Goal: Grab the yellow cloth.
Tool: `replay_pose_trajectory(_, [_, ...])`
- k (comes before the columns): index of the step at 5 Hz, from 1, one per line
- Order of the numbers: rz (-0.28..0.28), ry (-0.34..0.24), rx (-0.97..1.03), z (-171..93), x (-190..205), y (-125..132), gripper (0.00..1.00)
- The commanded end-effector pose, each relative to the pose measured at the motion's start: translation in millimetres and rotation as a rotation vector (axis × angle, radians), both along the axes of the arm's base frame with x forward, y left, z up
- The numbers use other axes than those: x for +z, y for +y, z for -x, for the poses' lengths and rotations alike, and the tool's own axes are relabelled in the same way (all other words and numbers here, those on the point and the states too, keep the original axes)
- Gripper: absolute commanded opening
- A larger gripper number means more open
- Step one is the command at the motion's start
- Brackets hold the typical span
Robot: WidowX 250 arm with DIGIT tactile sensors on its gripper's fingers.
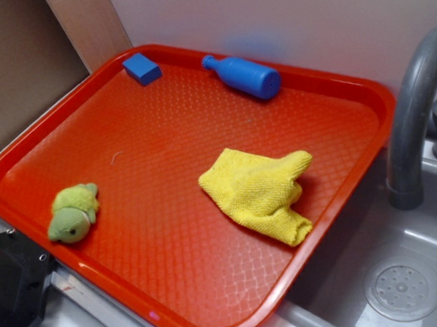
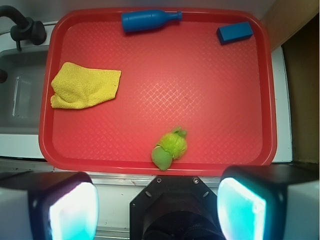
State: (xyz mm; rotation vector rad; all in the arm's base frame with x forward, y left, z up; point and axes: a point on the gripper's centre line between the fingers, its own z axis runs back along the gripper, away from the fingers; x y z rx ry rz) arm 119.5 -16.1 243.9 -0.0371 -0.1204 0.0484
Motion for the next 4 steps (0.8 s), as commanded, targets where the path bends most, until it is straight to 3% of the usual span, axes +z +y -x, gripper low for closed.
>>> replay_pose_trajectory(1, [0.000,0.000,0.000,0.0,0.0,0.0,1.00])
replay_pose_trajectory(2, [-0.006,-0.125,-0.248,-50.0,0.4,-50.1,1.00])
replay_pose_trajectory(3, [-0.011,-0.196,-0.498,-86.0,-7.2,-111.0,1.00])
replay_pose_trajectory(4, [0.154,-0.348,-0.738,-117.1,-22.2,-153.7,1.00])
